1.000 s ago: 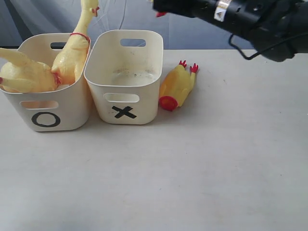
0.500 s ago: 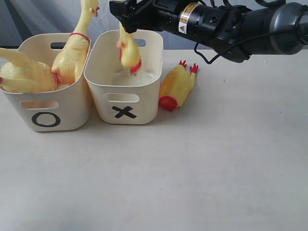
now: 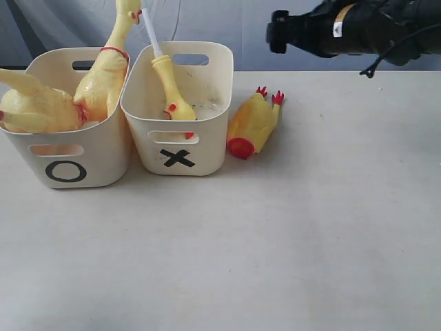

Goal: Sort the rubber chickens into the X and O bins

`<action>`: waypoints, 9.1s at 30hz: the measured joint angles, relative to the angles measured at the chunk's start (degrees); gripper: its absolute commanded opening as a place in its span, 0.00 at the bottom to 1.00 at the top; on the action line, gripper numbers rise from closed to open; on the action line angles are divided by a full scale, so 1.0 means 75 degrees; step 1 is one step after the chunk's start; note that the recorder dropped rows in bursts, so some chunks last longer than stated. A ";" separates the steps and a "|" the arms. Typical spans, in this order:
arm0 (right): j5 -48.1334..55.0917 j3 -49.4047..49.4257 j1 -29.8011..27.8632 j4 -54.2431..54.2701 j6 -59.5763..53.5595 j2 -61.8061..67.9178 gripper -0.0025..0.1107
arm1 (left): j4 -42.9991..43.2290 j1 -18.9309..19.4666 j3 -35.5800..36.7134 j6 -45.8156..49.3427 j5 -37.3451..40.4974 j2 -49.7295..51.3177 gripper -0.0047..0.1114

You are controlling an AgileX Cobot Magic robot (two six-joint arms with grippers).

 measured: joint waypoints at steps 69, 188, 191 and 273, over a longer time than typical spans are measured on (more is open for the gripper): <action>-0.2777 0.0140 0.0406 0.3336 -0.3156 0.0015 0.01 | 0.0000 0.0000 0.0000 0.0000 0.0000 0.0000 0.04; 0.1967 0.9378 -0.2523 0.2813 -0.5656 -1.3693 0.02 | 0.0000 0.0000 0.0000 0.0000 -0.0015 0.0000 0.04; 0.1967 0.9378 -0.2523 0.2834 -0.5656 -1.3693 0.02 | 0.0000 0.0000 0.0000 0.0000 -0.0015 0.0000 0.04; 0.1978 0.9378 -0.2523 0.2983 -0.5625 -1.3693 0.02 | 0.0000 0.0000 0.0000 0.0000 -0.0015 0.0000 0.04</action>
